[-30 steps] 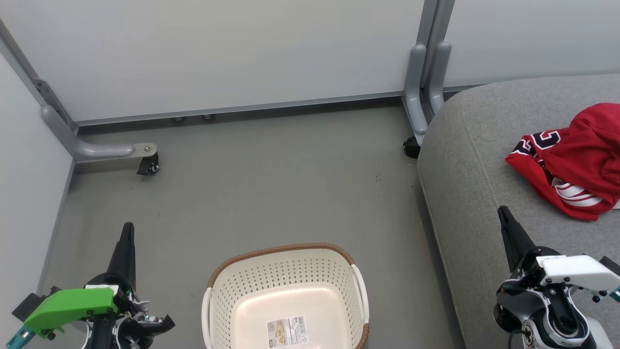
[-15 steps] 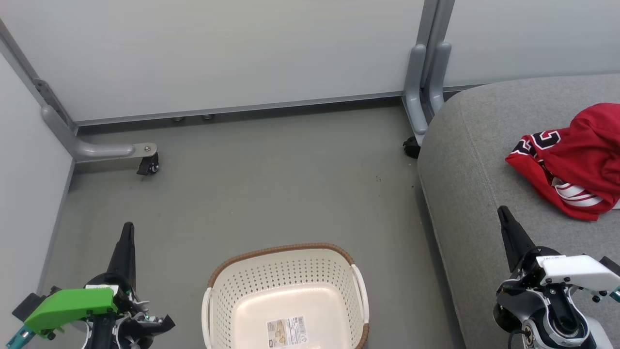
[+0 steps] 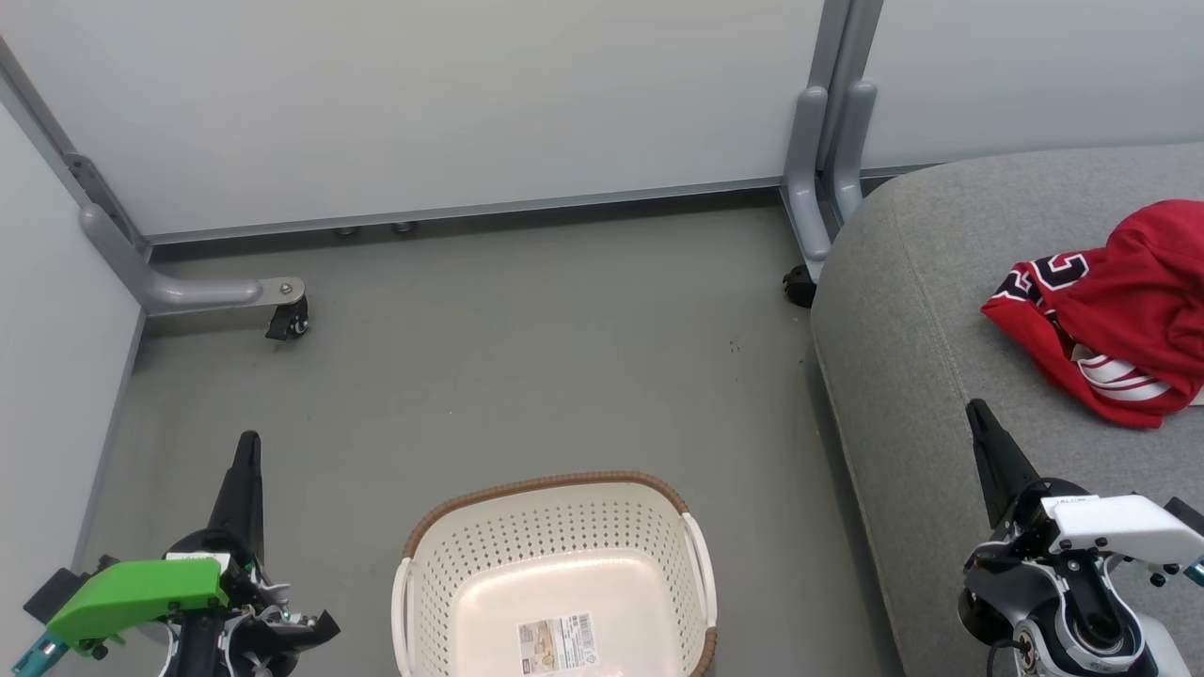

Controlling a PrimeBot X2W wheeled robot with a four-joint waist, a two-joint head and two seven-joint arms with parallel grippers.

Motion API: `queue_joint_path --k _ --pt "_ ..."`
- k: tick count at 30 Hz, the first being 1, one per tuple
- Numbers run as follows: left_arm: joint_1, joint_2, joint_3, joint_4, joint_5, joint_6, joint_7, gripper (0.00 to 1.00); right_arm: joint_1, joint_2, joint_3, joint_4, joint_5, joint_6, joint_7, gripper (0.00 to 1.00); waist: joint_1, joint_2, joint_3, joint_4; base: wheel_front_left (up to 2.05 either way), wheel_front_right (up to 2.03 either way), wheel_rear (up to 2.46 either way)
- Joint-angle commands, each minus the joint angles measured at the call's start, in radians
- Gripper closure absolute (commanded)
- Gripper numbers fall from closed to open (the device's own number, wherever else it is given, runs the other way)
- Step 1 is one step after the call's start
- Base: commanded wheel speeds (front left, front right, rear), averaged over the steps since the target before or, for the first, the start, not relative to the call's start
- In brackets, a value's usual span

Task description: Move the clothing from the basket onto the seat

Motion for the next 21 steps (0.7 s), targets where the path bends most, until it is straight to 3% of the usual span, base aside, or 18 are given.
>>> queue_joint_path --k 1,21 --pt "-0.013 0.002 0.001 0.001 0.005 -0.005 0.003 1.0 -0.006 -0.001 0.0 0.002 -0.003 0.0 0.002 1.0 0.0 0.0 0.0 0.0 0.0 0.0 0.0" --pt "-0.013 0.002 0.001 0.001 0.005 -0.005 0.003 1.0 -0.006 -0.001 0.0 0.002 -0.003 0.0 0.002 1.0 0.0 0.0 0.0 0.0 0.0 0.0 0.0"
